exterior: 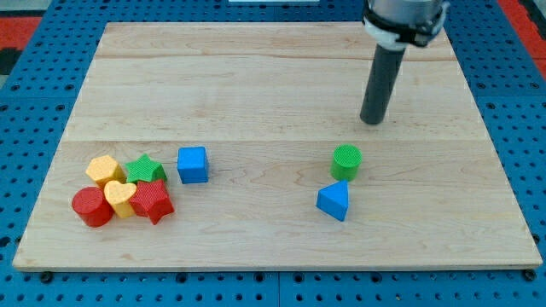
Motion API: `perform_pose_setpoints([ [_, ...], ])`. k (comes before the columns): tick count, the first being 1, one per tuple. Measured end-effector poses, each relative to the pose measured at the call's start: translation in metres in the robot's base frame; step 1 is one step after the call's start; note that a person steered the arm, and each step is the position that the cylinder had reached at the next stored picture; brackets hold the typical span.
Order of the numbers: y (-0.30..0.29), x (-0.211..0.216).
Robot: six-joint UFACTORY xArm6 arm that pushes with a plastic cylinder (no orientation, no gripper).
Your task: Move blue blocks upwards
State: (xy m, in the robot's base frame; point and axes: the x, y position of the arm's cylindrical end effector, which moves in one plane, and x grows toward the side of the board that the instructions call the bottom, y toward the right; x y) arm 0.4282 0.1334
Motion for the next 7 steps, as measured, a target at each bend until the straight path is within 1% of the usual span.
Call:
perform_pose_setpoints([
  [1,0.052,0.059],
  [2,0.008,0.093],
  [3,-0.048,0.107],
  [4,-0.049,0.115],
  [5,-0.062,0.114],
  [6,-0.058,0.115],
  [7,-0.058,0.133],
])
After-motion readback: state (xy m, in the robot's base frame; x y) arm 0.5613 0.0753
